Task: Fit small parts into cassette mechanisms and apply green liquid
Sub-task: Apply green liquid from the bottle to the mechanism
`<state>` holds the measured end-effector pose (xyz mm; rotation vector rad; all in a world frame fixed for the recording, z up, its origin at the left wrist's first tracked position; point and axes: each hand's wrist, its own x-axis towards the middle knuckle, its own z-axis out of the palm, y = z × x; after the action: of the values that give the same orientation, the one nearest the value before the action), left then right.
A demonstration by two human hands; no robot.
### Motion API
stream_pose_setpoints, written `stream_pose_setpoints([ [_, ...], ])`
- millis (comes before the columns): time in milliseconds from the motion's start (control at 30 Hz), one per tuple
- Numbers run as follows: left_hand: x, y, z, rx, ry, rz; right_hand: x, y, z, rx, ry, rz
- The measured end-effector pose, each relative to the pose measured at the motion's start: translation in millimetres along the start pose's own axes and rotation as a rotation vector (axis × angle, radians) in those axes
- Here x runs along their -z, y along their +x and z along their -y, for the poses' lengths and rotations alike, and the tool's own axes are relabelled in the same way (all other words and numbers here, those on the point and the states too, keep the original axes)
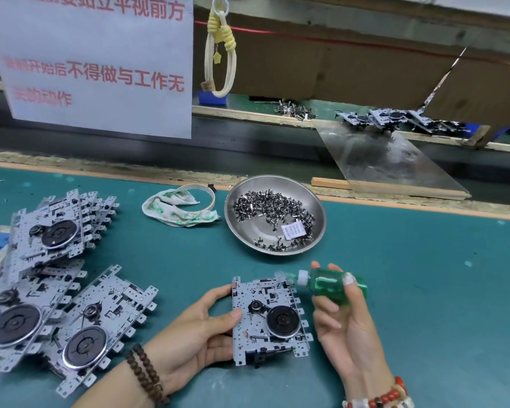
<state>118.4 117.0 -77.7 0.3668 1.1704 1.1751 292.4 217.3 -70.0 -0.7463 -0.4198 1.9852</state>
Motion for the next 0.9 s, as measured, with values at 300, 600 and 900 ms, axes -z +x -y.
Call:
stream_pose_setpoints([
  [300,2.5,1.7,1.1,0.017,-0.01,0.016,0.7,4.3,-1.7,0.14,-0.149,-0.099],
  [600,1.6,1.5,0.8,0.004,-0.006,0.019,-0.7,-0.1,-3.4,0.129,-0.208,-0.059],
  [900,2.3,-1.4,2.7,-0.009,-0.004,0.018,-9.1,-18.6,-15.7,0.201,-0.433,-0.034],
])
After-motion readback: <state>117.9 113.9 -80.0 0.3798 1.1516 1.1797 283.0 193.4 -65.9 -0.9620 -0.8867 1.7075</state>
